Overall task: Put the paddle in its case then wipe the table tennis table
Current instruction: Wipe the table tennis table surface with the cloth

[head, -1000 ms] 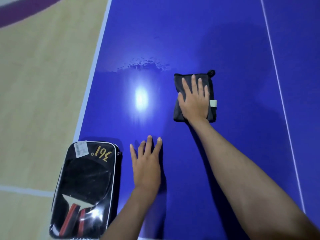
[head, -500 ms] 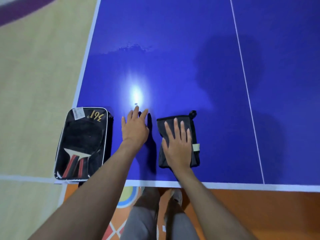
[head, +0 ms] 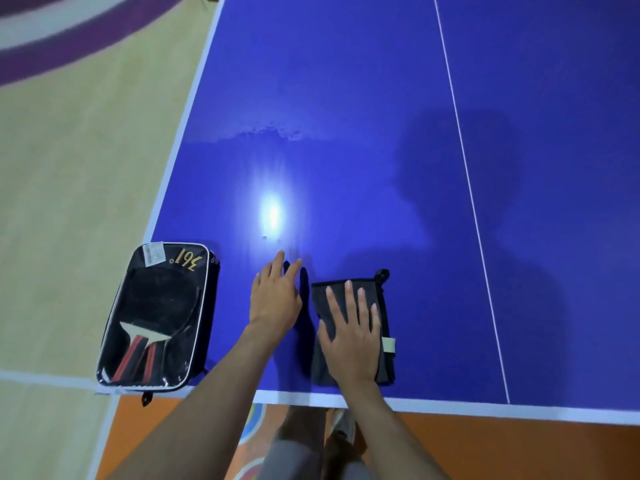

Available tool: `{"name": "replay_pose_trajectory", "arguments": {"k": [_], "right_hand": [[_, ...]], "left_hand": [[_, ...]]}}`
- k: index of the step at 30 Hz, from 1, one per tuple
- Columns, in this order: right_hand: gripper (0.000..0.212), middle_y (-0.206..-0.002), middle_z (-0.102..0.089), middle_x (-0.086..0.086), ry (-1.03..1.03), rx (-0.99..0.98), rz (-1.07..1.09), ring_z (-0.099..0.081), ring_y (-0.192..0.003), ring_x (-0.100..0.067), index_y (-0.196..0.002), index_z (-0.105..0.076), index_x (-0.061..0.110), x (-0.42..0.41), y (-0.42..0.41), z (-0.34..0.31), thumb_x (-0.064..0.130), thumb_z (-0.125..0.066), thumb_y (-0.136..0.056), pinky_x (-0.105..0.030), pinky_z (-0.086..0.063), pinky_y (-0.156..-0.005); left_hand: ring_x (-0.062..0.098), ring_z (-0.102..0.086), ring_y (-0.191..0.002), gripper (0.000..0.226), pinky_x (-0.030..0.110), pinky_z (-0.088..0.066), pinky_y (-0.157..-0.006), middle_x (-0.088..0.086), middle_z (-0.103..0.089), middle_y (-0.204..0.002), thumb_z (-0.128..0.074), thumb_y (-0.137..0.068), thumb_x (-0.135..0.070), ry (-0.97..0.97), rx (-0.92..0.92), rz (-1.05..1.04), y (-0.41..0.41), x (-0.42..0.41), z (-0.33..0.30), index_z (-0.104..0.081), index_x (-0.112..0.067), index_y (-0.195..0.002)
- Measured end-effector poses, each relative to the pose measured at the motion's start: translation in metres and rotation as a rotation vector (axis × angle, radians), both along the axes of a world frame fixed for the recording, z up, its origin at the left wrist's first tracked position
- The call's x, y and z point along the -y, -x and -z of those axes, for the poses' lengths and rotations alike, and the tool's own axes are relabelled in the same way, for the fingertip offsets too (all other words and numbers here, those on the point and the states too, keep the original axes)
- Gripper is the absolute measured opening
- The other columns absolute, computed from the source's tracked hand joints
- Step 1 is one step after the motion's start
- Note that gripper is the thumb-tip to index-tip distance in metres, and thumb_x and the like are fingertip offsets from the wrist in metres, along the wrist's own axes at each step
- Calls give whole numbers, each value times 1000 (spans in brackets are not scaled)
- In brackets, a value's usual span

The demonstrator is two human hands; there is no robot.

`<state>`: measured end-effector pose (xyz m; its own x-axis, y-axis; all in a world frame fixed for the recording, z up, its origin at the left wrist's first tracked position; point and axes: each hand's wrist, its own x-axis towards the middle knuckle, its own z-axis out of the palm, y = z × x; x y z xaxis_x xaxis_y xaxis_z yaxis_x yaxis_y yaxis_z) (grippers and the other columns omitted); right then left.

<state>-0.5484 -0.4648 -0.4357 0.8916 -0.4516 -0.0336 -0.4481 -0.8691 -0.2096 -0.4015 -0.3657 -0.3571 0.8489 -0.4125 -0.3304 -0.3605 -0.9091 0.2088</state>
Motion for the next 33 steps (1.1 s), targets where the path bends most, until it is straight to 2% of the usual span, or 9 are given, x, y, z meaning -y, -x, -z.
{"name": "replay_pose_trajectory", "arguments": {"k": [3, 8, 11, 15, 18, 21, 26, 31, 33], "right_hand": [[71, -175, -10, -3, 23, 20, 30, -14, -161, -27, -167, -15, 36, 31, -44, -1, 52, -40, -103, -50, -17, -128], [67, -175, -13, -2, 46, 34, 85, -16, -160, -28, -166, -19, 37, 81, -130, 1, 51, -40, -104, -50, -12, -129], [65, -174, -15, -2, 71, 54, 106, -17, -160, -28, -165, -23, 37, 113, -183, 5, 52, -37, -104, -50, -12, -129], [62, -174, -18, -3, 106, 81, 158, -19, -159, -29, -164, -27, 36, 151, -247, 6, 52, -34, -104, -51, -13, -129], [62, -173, -20, -3, 122, 89, 150, -21, -158, -29, -163, -29, 36, 177, -284, 7, 52, -33, -104, -51, -15, -128], [61, -172, -23, -4, 118, 112, 126, -24, -157, -29, -162, -32, 36, 197, -310, 6, 51, -36, -103, -52, -17, -128], [61, -171, -26, -4, 80, 117, 83, -24, -158, -28, -162, -34, 35, 206, -316, 4, 50, -29, -102, -50, -17, -128], [62, -172, -25, -4, 53, 127, 36, -24, -158, -27, -162, -34, 33, 183, -264, 5, 48, -28, -102, -49, -17, -128], [62, -172, -23, -4, 50, 108, 33, -22, -159, -27, -163, -31, 33, 166, -226, 7, 48, -29, -103, -49, -16, -129]], "left_hand": [[29, -24, -151, 64, 45, -30, -120, 8, -16, -169, -49, -98, -11, 24, 19, 29, -18, 11, 6, -32, -27, -158], [28, -17, -153, 69, 59, -35, -114, 3, -16, -167, -47, -100, -12, 14, -10, 66, -44, 31, 18, -23, -34, -161], [33, -25, -152, 67, 69, -34, -112, 6, -29, -164, -54, -97, -8, 0, 13, 64, -51, 36, 25, -36, -30, -158], [34, -29, -150, 62, 70, -33, -112, 6, -35, -162, -58, -97, -10, 2, -29, 7, -55, 42, 30, -45, -31, -154], [40, -52, -133, 67, 73, -48, -94, 12, -56, -146, -79, -76, -6, -8, 22, 41, -52, 43, 34, -63, -25, -139], [42, -59, -126, 75, 72, -53, -85, 15, -61, -139, -86, -64, -4, -31, 86, 96, -53, 42, 40, -67, -22, -134], [39, -57, -126, 71, 70, -54, -84, 12, -59, -140, -83, -69, -4, -64, 113, 97, -58, 39, 44, -65, -23, -135], [34, -35, -143, 56, 69, -41, -104, 6, -40, -157, -61, -95, -15, -53, 72, 57, -57, 44, 37, -49, -28, -148], [32, -34, -141, 47, 67, -41, -104, 4, -41, -153, -57, -97, -16, -19, 69, 28, -58, 45, 33, -52, -28, -143]]}}
